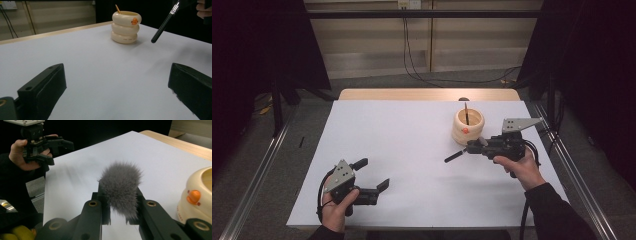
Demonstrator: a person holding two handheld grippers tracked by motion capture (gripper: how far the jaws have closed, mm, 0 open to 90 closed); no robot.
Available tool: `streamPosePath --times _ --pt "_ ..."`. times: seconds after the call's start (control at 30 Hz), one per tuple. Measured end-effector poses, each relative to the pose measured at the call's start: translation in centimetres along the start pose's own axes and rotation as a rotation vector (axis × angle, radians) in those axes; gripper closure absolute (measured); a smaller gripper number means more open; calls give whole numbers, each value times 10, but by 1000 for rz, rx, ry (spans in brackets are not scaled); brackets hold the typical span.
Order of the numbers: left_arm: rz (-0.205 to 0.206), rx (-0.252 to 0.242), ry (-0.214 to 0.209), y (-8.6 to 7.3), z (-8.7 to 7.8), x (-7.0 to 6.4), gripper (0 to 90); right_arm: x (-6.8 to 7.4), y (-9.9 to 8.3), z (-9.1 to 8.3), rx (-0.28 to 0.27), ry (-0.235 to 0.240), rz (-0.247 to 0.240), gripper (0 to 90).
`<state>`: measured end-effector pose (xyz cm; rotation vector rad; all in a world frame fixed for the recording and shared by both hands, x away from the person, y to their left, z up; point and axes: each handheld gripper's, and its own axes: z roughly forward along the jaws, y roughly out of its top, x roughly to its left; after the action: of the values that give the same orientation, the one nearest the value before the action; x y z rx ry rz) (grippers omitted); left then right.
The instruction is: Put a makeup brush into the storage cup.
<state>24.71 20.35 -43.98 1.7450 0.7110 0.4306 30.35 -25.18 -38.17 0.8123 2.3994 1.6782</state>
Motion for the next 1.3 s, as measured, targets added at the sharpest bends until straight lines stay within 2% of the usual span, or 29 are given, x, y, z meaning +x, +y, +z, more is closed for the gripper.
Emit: streamPosePath --times 0.13,0.3,0.37,0.5,0.73,1.23,1.3 --pt "-3 2 8 0 0 0 13 -4 5 -4 9 -22 5 773" --pt "-4 -8 -4 0 -2 0 11 -10 12 -9 4 -50 11 773" --pt "15 -7 1 0 -3 1 10 -11 16 -12 1 -56 10 773" --pt "-13 -7 13 -1 -2 2 10 -16 23 -16 12 -75 6 773" --pt "-29 -1 14 -2 -1 4 11 -25 34 -23 22 -108 8 773" --pt "-27 16 18 -2 0 7 12 -40 57 -30 -2 -143 -2 773" --pt "-26 19 22 -2 0 7 12 -42 59 -30 -7 -156 -20 773"
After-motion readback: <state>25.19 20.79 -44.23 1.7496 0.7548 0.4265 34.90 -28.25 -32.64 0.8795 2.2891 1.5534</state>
